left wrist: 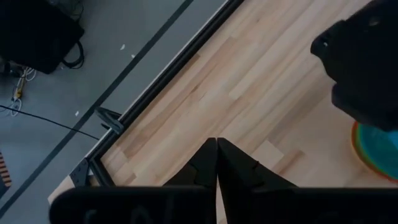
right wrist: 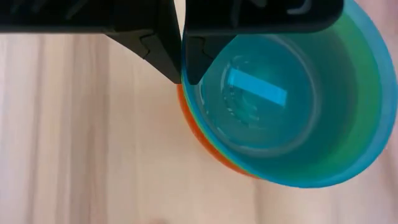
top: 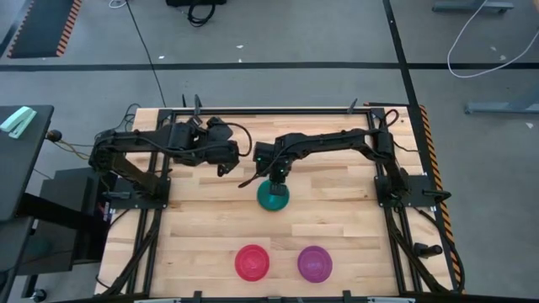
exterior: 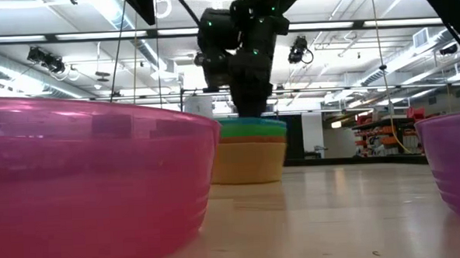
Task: Nest bowls inside each other
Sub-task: Stack the right stacked bowls on the orange bowl, then stack the pink bowl on the violet bowl, then stack the violet bowl on the blue bowl
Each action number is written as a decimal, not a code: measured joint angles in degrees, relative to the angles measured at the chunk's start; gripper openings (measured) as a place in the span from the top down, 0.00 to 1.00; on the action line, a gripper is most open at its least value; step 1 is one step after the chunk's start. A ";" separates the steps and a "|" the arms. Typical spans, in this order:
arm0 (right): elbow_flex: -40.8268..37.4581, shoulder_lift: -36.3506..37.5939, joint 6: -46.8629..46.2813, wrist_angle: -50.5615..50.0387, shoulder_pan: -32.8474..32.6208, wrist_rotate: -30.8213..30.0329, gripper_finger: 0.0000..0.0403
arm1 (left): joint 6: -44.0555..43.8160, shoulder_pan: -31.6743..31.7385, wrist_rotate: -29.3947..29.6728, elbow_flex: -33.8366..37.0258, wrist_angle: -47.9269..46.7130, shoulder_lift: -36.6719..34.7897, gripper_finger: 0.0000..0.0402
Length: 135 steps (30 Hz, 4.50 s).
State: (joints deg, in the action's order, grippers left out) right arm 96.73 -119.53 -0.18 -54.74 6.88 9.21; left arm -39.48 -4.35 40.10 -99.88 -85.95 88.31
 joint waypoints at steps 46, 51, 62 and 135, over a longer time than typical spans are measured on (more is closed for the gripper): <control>-1.48 18.21 -9.42 -16.08 -6.28 -8.83 0.79 | 2.44 -7.26 -22.86 26.35 25.58 0.20 0.90; -5.76 25.11 -12.84 -14.31 -11.69 -12.59 0.79 | 2.61 -11.75 -25.54 31.12 36.36 0.20 0.89; -22.74 36.43 -23.41 -9.38 -18.76 -15.40 0.79 | 0.99 -18.82 -32.89 31.63 50.14 2.77 0.92; -38.04 41.81 -34.46 8.17 -31.63 -8.13 0.79 | -4.71 -23.18 -40.05 22.40 45.44 18.82 0.95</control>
State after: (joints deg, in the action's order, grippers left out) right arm 58.69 -77.72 -34.64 -46.57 -24.75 1.07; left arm -44.19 -27.53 0.05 -77.47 -40.51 107.13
